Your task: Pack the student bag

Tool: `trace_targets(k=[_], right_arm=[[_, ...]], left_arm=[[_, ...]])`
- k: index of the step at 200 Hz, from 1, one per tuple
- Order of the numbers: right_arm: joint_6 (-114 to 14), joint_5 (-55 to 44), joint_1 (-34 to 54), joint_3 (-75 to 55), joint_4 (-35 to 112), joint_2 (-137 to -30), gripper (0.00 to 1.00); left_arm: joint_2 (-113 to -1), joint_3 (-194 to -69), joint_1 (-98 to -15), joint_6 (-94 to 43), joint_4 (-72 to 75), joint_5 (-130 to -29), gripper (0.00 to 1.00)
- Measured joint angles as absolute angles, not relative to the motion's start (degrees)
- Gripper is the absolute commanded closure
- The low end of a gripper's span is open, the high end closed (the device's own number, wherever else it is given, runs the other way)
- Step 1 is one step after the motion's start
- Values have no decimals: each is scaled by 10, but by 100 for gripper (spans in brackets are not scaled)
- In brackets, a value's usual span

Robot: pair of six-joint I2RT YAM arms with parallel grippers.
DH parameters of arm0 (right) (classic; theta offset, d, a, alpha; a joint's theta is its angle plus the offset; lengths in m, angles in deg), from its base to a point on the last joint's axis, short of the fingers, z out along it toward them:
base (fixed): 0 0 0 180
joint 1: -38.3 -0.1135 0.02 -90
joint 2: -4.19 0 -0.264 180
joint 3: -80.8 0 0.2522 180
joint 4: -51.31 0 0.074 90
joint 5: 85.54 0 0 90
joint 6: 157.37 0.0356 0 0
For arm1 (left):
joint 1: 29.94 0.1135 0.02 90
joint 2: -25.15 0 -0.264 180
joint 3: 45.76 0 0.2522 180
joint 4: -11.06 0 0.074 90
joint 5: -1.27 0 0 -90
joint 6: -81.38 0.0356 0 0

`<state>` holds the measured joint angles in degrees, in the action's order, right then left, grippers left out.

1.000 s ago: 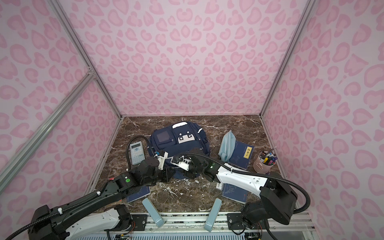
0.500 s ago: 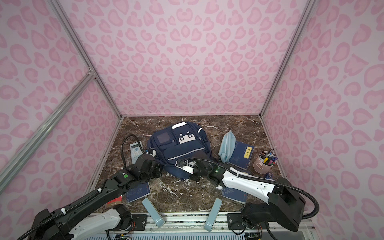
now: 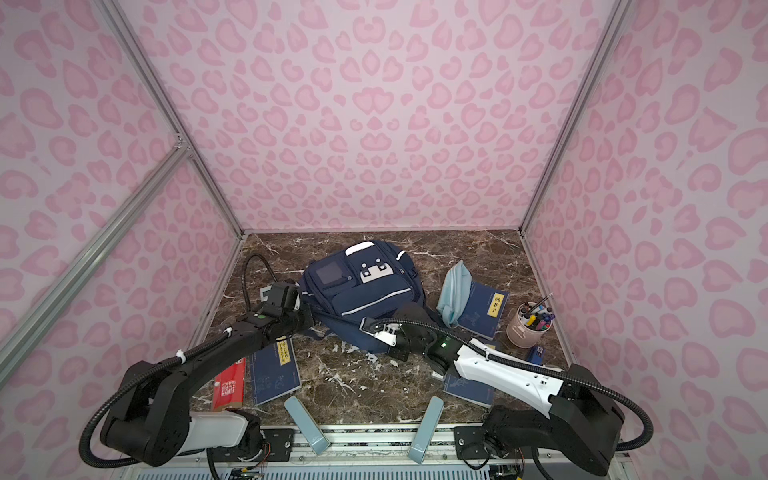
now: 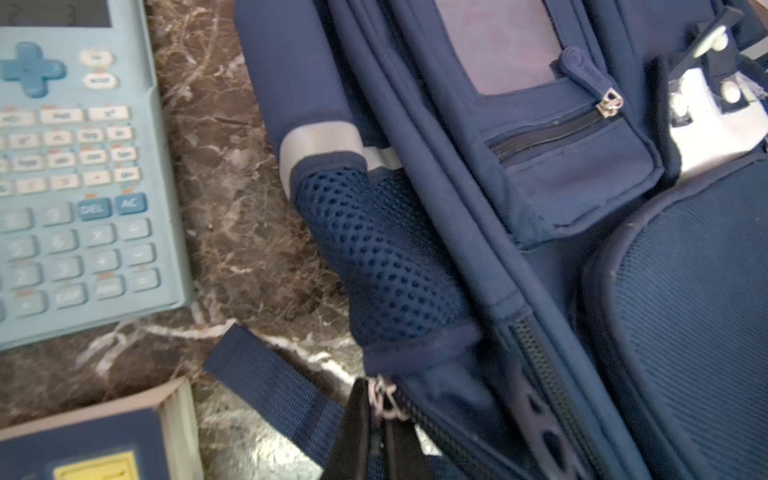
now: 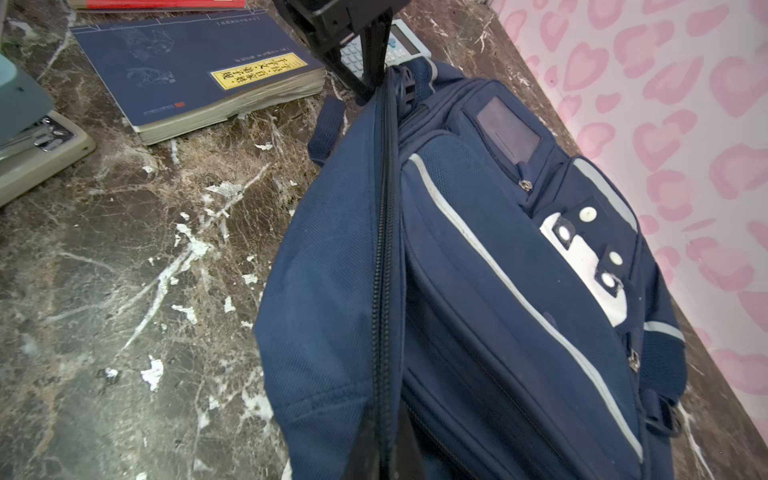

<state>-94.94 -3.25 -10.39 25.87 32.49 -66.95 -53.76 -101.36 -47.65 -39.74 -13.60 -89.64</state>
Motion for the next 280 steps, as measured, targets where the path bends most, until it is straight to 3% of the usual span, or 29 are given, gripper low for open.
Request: trace_targets(k=[46, 73, 81, 101, 122, 127, 130, 132, 170, 191, 233, 260, 280], right_arm=[[-949, -15, -105, 270, 349, -664, 100], [-949, -11, -106, 267, 342, -679, 96], [-948, -11, -108, 263, 334, -685, 88], [-931, -8, -115, 250, 311, -700, 57], [-904, -1, -126, 250, 314, -702, 37], [-893, 0, -127, 251, 317, -699, 25], [-886, 2, -129, 252, 319, -697, 7], [-879, 4, -129, 253, 321, -695, 1], [-719, 79, -93, 260, 328, -626, 1], [-615, 68, 0, 253, 312, -588, 1], [-471, 49, 108, 264, 225, -523, 1], [-384, 54, 180, 293, 163, -484, 1], [-351, 41, 214, 334, 132, -461, 1]], left_arm=[[-561, -1037, -470, -380, -131, -881, 87], [-552, -1027, -463, -378, -127, -895, 65], [-541, -1020, -462, -379, -129, -909, 54], [-499, -1010, -461, -383, -132, -950, 31], [-446, -1008, -465, -387, -139, -954, 8], [-433, -1008, -466, -388, -143, -953, 3], [-426, -1008, -466, -390, -145, -953, 1], [-420, -1008, -467, -391, -147, -953, 0], [-359, -1028, -544, -383, -175, -915, 0], [-367, -1057, -632, -350, -180, -905, 10], [-481, -1111, -755, -300, -195, -932, 15], [-560, -1159, -826, -300, -175, -910, 23], [-645, -1233, -856, -325, -153, -898, 35]])
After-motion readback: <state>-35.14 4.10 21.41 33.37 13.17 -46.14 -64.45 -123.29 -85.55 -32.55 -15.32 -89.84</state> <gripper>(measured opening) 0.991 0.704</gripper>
